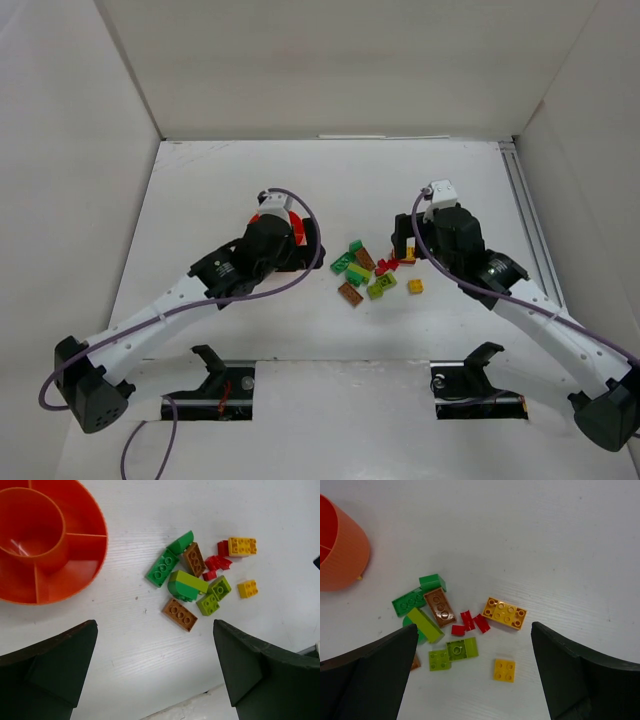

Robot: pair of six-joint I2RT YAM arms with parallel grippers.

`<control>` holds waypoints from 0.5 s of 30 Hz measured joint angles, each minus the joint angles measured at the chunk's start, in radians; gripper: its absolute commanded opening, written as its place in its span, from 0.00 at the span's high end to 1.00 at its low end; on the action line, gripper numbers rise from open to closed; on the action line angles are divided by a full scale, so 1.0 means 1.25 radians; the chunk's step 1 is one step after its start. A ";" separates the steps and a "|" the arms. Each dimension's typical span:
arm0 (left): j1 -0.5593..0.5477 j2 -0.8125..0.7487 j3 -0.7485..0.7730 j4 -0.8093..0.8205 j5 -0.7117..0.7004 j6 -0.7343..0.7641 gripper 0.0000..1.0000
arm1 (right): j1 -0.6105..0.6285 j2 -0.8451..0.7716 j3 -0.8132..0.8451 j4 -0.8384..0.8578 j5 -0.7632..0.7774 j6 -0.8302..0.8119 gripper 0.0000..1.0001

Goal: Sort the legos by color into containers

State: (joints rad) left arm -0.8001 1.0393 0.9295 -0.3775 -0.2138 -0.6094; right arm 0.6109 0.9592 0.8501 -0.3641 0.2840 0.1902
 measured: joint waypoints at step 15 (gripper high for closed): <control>-0.083 0.031 -0.026 0.072 0.066 0.054 0.00 | 0.000 0.023 0.020 -0.122 -0.003 0.029 0.01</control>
State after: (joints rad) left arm -0.9039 1.0786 0.8967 -0.2878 -0.1314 -0.5419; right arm 0.6113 0.9882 0.8749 -0.5171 0.2798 0.2260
